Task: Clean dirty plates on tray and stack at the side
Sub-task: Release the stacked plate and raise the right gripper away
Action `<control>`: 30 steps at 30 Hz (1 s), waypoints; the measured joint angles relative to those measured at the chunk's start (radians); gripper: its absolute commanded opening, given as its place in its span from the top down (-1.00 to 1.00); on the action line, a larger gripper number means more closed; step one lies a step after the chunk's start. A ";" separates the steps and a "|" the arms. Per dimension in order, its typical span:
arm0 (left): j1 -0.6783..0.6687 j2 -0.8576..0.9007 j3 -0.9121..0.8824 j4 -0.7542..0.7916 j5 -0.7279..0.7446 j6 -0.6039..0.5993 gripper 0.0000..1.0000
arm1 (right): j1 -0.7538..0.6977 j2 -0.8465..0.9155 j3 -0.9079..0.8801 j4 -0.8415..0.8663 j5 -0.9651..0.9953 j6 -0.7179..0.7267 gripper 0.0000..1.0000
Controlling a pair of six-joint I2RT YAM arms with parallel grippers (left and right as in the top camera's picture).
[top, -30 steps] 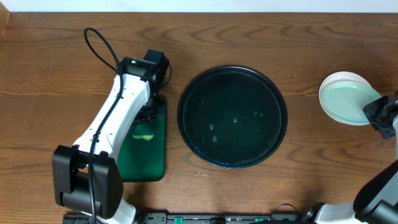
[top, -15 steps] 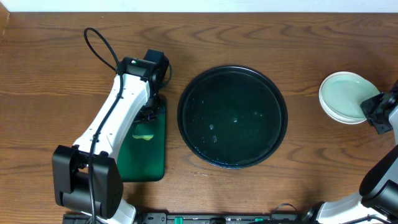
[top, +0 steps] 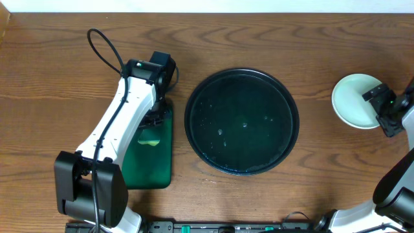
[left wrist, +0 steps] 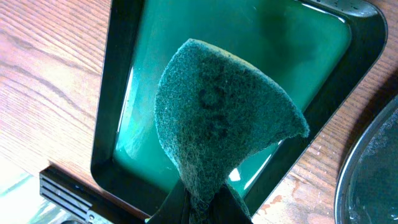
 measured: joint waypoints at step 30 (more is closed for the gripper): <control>0.143 0.001 -0.199 0.243 0.064 0.087 0.70 | 0.592 -0.619 0.156 -0.323 -0.094 -0.369 -0.98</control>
